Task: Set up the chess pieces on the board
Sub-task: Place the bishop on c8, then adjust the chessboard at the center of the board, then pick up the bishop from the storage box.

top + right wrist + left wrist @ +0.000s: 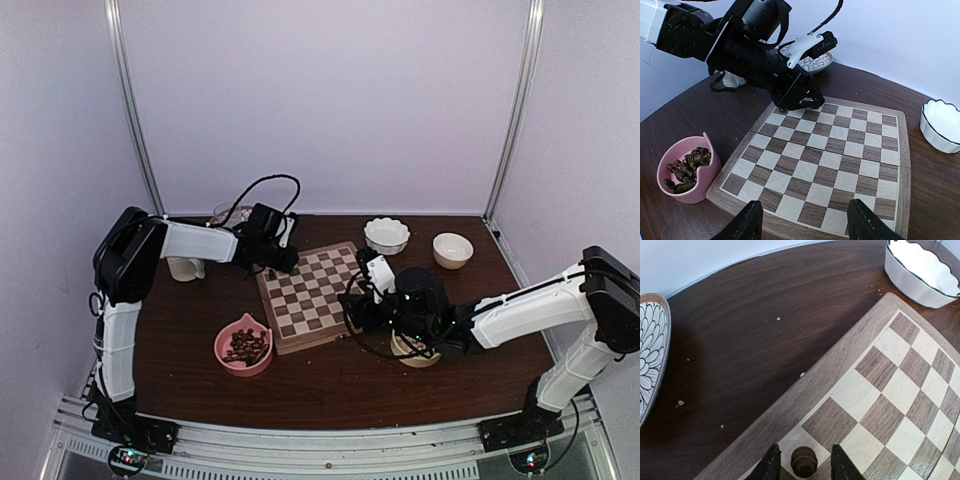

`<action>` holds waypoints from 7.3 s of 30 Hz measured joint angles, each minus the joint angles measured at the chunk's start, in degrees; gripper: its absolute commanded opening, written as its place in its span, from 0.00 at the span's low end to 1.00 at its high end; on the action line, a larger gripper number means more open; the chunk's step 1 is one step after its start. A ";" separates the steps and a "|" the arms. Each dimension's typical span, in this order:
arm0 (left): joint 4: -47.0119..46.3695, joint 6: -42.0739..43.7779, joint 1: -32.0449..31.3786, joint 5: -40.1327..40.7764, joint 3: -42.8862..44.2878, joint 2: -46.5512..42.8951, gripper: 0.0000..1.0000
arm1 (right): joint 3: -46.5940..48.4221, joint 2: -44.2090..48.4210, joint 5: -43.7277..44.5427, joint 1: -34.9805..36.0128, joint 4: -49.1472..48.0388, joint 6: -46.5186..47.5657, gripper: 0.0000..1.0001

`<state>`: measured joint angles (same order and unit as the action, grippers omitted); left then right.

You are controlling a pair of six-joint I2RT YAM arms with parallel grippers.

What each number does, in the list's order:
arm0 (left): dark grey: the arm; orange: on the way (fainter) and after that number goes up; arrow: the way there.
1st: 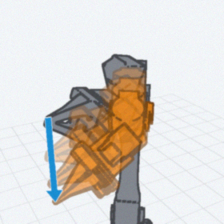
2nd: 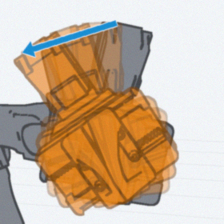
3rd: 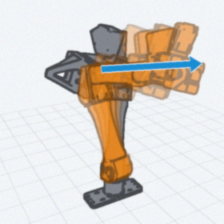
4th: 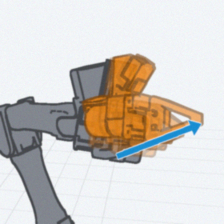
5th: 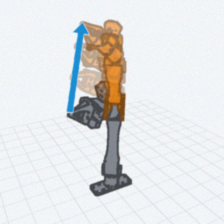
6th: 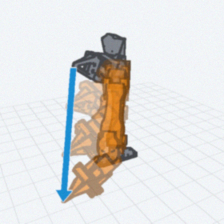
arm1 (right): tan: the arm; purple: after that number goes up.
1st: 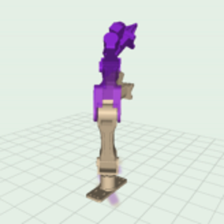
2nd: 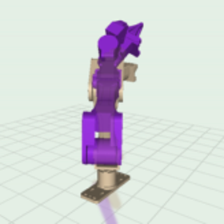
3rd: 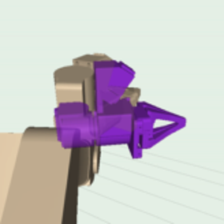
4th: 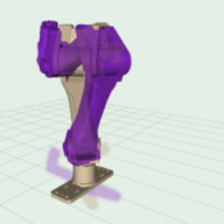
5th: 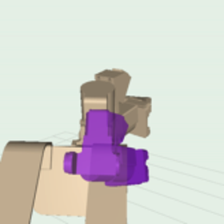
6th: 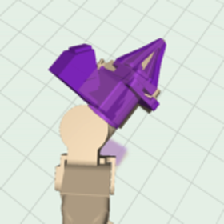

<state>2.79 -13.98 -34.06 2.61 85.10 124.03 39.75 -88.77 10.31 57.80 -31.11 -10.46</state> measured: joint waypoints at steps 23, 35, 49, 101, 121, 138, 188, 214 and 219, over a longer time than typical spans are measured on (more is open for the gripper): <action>5.25 -3.02 1.14 -5.44 4.92 0.83 0.58 | 0.04 0.00 -2.67 0.09 0.96 0.66 0.60; 7.21 -7.30 2.01 -6.62 5.42 -4.22 0.24 | 0.28 0.00 -3.37 0.39 1.77 1.33 0.60; 12.37 -11.47 7.43 -7.74 6.58 -3.87 0.00 | 1.60 0.00 -4.24 -0.59 3.96 -0.11 0.60; 24.87 -0.24 11.02 -7.98 20.11 9.22 0.00 | 25.24 -20.41 -1.46 -21.29 37.99 -7.93 0.00; 20.59 0.66 10.58 -9.66 10.73 6.08 0.00 | 28.33 -23.54 -12.04 -22.80 43.12 -7.80 0.00; 17.46 -0.26 5.75 -11.78 1.36 0.42 0.00 | 28.57 -23.98 -13.29 -23.74 42.91 -7.80 0.00; 8.57 -5.55 -8.72 -8.61 -56.04 -70.18 0.48 | 18.58 -12.15 -13.11 -13.88 32.09 -7.45 0.11; 13.68 -3.04 -16.41 -3.21 -56.50 -60.76 0.41 | 18.21 -7.87 -8.85 -11.28 30.05 -4.74 0.16; 14.43 -3.06 -18.27 -0.66 -56.46 -58.38 0.37 | 18.01 -7.87 -8.68 -11.28 30.05 -4.52 0.16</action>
<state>17.21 -17.04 -52.34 1.96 28.64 65.65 57.76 -96.64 1.63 46.52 -1.06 -14.98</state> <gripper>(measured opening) 0.403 0.163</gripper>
